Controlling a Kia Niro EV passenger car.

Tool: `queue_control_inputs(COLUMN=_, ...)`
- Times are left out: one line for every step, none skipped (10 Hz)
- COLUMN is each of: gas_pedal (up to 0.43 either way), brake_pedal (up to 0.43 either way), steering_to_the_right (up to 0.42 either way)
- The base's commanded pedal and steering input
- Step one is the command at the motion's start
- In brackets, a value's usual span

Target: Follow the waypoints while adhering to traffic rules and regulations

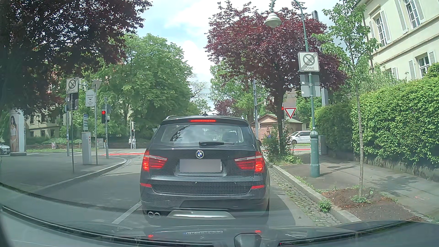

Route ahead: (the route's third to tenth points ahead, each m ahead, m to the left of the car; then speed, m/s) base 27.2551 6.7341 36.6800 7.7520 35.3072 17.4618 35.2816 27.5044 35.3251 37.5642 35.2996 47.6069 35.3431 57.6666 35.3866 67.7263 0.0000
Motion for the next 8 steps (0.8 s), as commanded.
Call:
queue_control_inputs(gas_pedal=0.0, brake_pedal=0.274, steering_to_the_right=0.003)
queue_control_inputs(gas_pedal=0.0, brake_pedal=0.274, steering_to_the_right=0.002)
queue_control_inputs(gas_pedal=0.0, brake_pedal=0.274, steering_to_the_right=0.002)
queue_control_inputs(gas_pedal=0.0, brake_pedal=0.274, steering_to_the_right=0.002)
queue_control_inputs(gas_pedal=0.0, brake_pedal=0.274, steering_to_the_right=0.003)
queue_control_inputs(gas_pedal=0.0, brake_pedal=0.274, steering_to_the_right=0.003)
queue_control_inputs(gas_pedal=0.0, brake_pedal=0.274, steering_to_the_right=0.002)
queue_control_inputs(gas_pedal=0.0, brake_pedal=0.274, steering_to_the_right=0.003)
